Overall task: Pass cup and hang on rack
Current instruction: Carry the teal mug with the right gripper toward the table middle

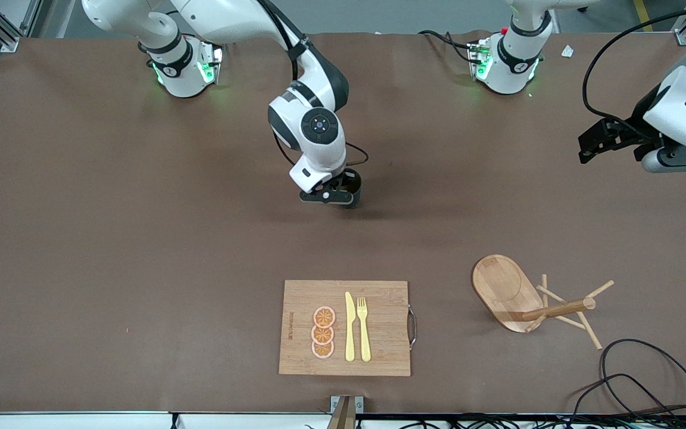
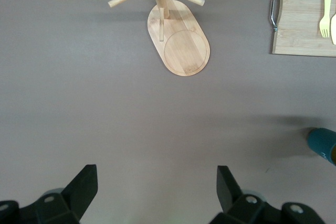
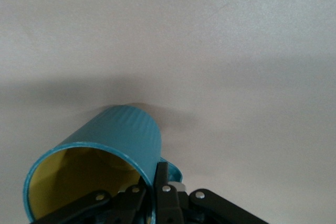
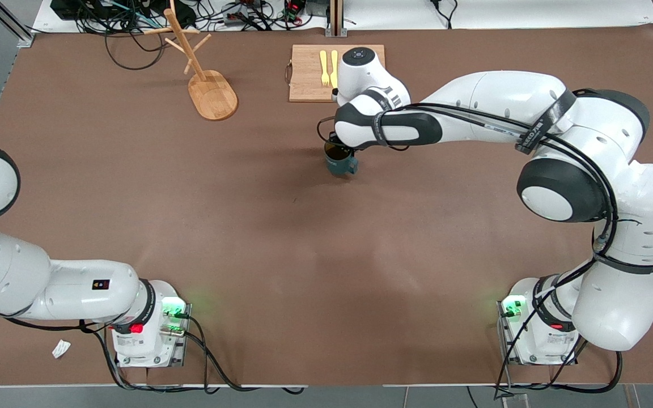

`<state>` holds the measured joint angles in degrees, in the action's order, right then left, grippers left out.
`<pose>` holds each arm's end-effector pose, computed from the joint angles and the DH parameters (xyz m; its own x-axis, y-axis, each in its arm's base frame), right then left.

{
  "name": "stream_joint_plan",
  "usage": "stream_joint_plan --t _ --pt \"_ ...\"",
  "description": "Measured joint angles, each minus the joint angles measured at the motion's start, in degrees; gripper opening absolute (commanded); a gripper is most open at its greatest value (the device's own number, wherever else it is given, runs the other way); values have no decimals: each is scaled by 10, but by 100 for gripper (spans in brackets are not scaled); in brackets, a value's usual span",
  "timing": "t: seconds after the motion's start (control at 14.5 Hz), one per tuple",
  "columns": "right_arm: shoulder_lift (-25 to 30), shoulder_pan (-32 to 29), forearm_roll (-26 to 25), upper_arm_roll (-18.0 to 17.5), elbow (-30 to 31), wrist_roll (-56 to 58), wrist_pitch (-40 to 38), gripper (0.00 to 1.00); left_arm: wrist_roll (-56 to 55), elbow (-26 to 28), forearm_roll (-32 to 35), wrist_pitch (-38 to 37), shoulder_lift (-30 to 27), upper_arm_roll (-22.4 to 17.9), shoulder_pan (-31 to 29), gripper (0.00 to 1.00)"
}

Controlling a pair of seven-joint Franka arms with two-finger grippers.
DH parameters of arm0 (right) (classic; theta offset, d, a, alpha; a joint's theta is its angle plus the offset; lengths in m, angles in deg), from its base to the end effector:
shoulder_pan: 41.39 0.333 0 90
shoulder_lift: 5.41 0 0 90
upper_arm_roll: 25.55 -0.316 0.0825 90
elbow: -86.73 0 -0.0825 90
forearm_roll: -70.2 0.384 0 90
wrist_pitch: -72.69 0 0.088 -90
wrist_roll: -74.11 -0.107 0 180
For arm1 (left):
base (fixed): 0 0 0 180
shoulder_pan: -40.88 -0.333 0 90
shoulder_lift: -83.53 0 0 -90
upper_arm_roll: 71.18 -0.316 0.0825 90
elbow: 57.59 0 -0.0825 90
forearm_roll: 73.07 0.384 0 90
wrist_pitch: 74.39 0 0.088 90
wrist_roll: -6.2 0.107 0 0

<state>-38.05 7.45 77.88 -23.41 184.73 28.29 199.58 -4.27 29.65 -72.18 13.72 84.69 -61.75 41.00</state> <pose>0.4519 0.4893 0.2549 0.9925 -0.0626 -0.1055 -0.0638 -0.9979 -0.0083 0.5505 -0.0899 0.6332 0.9999 0.0166 -0.0025 0.0165 -0.9998 -0.0129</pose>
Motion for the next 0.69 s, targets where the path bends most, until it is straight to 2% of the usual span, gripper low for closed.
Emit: stream_joint_plan --t 0.28,0.41,0.48,0.55,0.62,0.69 --pt "-3 0 0 7 0 -4 0 7 0 0 0 0 0 4 3 100" --pt "-4 0 0 8 0 -5 0 19 0 0 0 0 1 4 6 100" --pt "-4 0 0 8 0 -5 0 35 -1 0 0 0 2 4 7 100" --pt "-4 0 0 9 0 -6 0 58 -1 -1 0 0 3 4 8 100" --pt "-4 0 0 9 0 -6 0 100 -2 -1 0 0 4 5 9 100" --pt "-4 0 0 10 0 -7 0 100 -5 -1 1 0 5 7 10 100"
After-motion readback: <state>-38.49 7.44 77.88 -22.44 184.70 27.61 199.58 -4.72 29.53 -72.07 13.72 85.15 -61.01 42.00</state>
